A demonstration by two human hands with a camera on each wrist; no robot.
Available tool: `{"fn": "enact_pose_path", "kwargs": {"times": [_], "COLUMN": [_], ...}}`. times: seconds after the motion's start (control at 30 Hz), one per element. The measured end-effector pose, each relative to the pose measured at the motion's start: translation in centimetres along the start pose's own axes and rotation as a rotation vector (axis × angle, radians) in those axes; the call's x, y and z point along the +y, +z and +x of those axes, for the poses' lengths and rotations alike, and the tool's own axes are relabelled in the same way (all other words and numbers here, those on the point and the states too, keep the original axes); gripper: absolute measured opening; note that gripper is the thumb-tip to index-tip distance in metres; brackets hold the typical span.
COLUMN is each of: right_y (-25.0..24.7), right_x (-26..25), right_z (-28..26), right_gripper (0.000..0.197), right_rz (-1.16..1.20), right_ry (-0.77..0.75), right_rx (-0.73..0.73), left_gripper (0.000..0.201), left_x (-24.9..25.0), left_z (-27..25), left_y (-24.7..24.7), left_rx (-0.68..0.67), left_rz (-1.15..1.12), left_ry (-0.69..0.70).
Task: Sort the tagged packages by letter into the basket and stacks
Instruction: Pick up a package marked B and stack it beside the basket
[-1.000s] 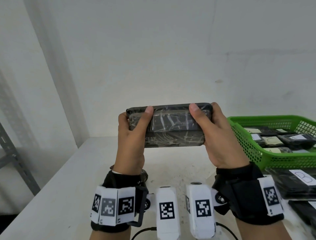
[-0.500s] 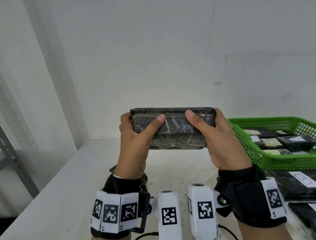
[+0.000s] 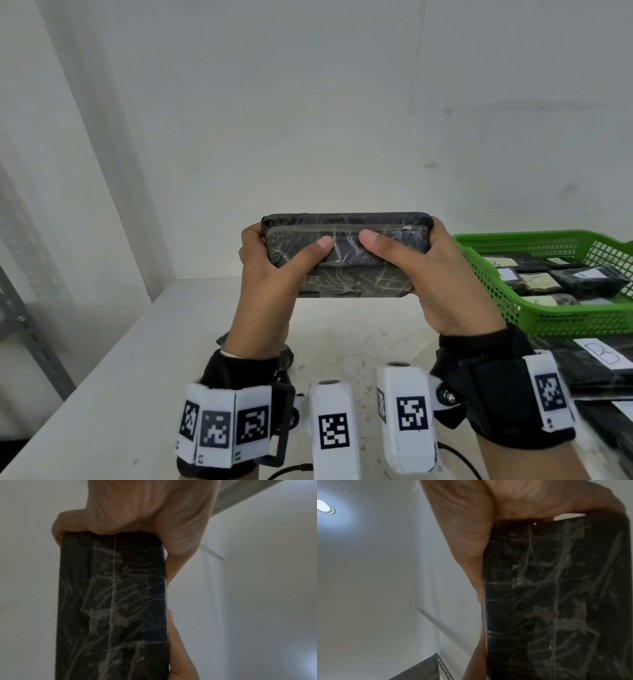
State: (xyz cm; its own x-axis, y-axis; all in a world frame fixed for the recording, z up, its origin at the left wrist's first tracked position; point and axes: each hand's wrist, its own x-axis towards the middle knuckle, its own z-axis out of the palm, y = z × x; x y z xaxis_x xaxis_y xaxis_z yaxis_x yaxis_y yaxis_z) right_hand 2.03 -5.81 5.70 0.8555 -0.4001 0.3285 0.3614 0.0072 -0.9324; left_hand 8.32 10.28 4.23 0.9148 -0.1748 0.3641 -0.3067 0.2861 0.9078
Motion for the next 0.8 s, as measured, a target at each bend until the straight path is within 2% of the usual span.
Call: {"fn": "enact_pose_path", "kwargs": {"times": [0.13, 0.27, 0.43, 0.5, 0.57, 0.7, 0.8], "right_y": [-0.1, 0.0, 0.4, 0.3, 0.2, -0.2, 0.1], "right_x": [-0.3, -0.4, -0.2, -0.6, -1.0, -1.0, -0.5], "right_z": [-0.2, -0.4, -0.4, -0.4, -0.5, -0.3, -0.1], "right_gripper": [0.079, 0.063, 0.071, 0.077, 0.068, 0.038, 0.039], "right_rz": [-0.046, -0.024, -0.093, -0.15, -0.149, -0.077, -0.143], "right_ry": [0.022, -0.02, -0.022, 0.004, 0.004, 0.047, 0.113], "right_rx": [-0.035, -0.01, -0.017, -0.068, -0.123, -0.036, -0.064], "left_gripper": [0.073, 0.065, 0.079, 0.082, 0.081, 0.067, 0.059], "left_x": [-0.1, -0.1, -0.1, -0.1, 0.2, 0.7, 0.7], "left_z": [0.0, 0.1, 0.4, 0.6, 0.6, 0.7, 0.7], "left_y": [0.0, -0.3, -0.9, -1.1, -1.3, -1.7, -1.7], "left_rx": [0.009, -0.031, -0.02, 0.003, 0.028, 0.07, 0.1], "left_rz": [-0.035, -0.066, -0.054, -0.092, -0.166, -0.275, -0.251], "left_ry": [-0.008, -0.006, -0.04, -0.089, -0.158, -0.285, -0.362]}}
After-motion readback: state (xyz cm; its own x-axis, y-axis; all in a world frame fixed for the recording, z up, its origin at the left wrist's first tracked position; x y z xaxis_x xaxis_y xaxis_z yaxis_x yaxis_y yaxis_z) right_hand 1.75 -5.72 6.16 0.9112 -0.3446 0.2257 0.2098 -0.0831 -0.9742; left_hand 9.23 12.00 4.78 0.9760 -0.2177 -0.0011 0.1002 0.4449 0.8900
